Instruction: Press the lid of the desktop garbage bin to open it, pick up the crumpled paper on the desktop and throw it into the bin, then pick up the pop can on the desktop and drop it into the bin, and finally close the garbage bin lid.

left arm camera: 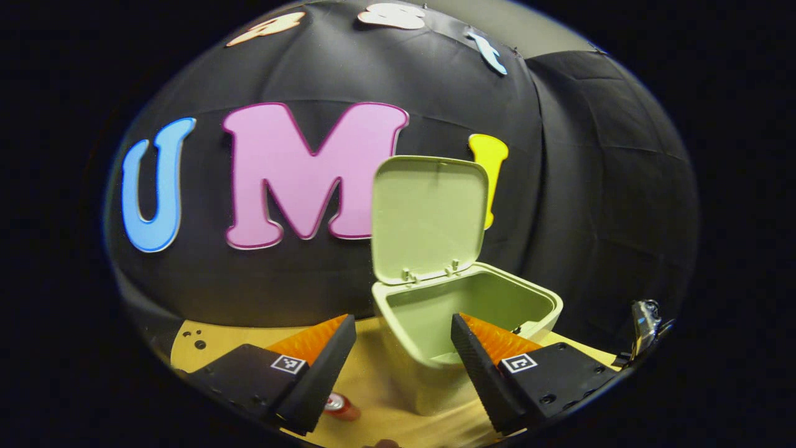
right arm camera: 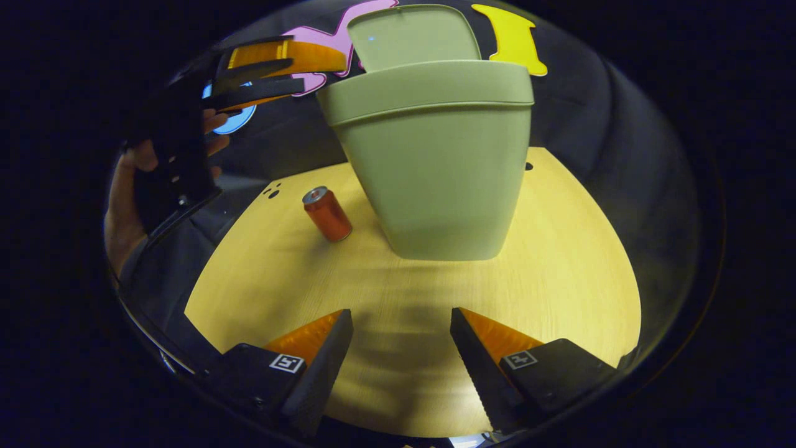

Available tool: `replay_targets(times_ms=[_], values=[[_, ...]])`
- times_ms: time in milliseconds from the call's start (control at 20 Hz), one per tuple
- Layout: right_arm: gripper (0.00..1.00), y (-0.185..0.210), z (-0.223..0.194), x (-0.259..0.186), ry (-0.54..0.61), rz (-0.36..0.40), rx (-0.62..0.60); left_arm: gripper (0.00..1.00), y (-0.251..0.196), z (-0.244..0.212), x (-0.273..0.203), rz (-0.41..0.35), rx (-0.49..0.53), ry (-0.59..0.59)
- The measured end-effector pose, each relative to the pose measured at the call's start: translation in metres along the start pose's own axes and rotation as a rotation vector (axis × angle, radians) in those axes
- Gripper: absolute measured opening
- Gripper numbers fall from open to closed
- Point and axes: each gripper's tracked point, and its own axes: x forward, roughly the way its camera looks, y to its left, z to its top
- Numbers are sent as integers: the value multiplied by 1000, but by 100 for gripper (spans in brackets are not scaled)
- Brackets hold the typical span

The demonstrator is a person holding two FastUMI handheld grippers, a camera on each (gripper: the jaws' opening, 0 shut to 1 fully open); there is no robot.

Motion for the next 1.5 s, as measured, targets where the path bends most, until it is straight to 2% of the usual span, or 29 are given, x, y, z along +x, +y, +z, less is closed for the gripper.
replay_targets(times_ms=[300, 450, 750, 950, 1250, 1500], values=[[99, 26, -12, 10, 44, 34, -53, 99, 78, -55, -85, 190, -81, 81], [99, 36, -17, 18, 56, 26, -104, 99, 113, -84, -131, 289, -126, 129], [99, 73, 1, 33, -3, 25, -150, 97, 166, -125, -204, 433, -209, 187], [99, 109, 23, 51, -60, 51, -122, 97, 185, -148, -240, 464, -230, 229], [99, 137, 58, 92, -94, 14, -157, 97, 194, -184, -273, 451, -252, 308], [99, 145, 85, 130, -114, -22, -145, 97, 205, -206, -288, 451, -293, 347]])
